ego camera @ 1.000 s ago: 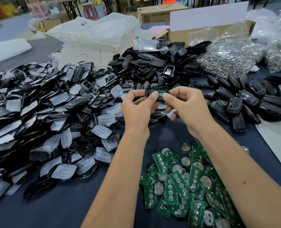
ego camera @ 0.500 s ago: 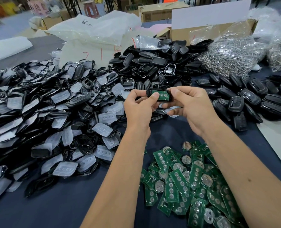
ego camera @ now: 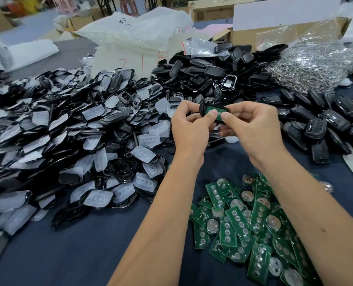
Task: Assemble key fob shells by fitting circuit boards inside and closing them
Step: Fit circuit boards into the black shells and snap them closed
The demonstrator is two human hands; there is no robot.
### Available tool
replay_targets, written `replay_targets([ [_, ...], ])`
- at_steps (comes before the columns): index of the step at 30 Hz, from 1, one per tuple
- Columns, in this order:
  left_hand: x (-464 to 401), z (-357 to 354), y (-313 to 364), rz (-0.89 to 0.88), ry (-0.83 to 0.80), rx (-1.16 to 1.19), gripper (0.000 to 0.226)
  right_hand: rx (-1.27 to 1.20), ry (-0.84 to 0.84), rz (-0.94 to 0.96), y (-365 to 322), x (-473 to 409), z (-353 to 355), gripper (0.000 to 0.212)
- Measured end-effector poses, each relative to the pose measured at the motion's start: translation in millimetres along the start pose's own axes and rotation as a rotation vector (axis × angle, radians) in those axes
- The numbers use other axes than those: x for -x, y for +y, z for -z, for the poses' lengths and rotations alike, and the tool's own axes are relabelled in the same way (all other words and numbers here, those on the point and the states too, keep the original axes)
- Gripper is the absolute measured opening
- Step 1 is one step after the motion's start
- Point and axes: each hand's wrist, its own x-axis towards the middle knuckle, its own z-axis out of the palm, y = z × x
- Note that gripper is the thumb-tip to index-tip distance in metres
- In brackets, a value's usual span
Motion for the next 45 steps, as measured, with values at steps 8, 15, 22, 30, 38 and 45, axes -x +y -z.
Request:
replay_targets([
  [8, -7.1, 12.8, 3.1, 0.023, -0.061, -0.01, 0.027, -0.049, -0.074, -0.048, -3.5, 0.2, -0.7, 0.009],
  [15, 4.2, 1.6, -0.8, -0.045, -0.074, -0.065, 0.023, 0.029, -0.001, -0.002, -0.9, -0.7, 0.7, 0.012],
  [22, -0.9, 3.0, -2.8, -0.026, -0.084, -0.081, 0.022, 0.028, -0.051, -0.041, 0.0, 0.0, -0.2, 0.007],
  [30, -1.8, 2.5, -4.4, 0.037, -0.106, -0.019, 0.019, 0.063, -0.022, -0.001, 1.4, 0.4, -0.2, 0.006],
  [38, -4.7, 6.6, 1.3, 0.182, -0.124, 0.142, 0.02, -0.023, 0.04, -0.063, -1.9, -3.2, 7.6, 0.023],
  [45, -2.4, 7.0, 0.6, 0.18, -0.167, 0.118, 0.041, 0.028, 0.028, -0.052, -1.3, -2.6, 7.9, 0.018],
])
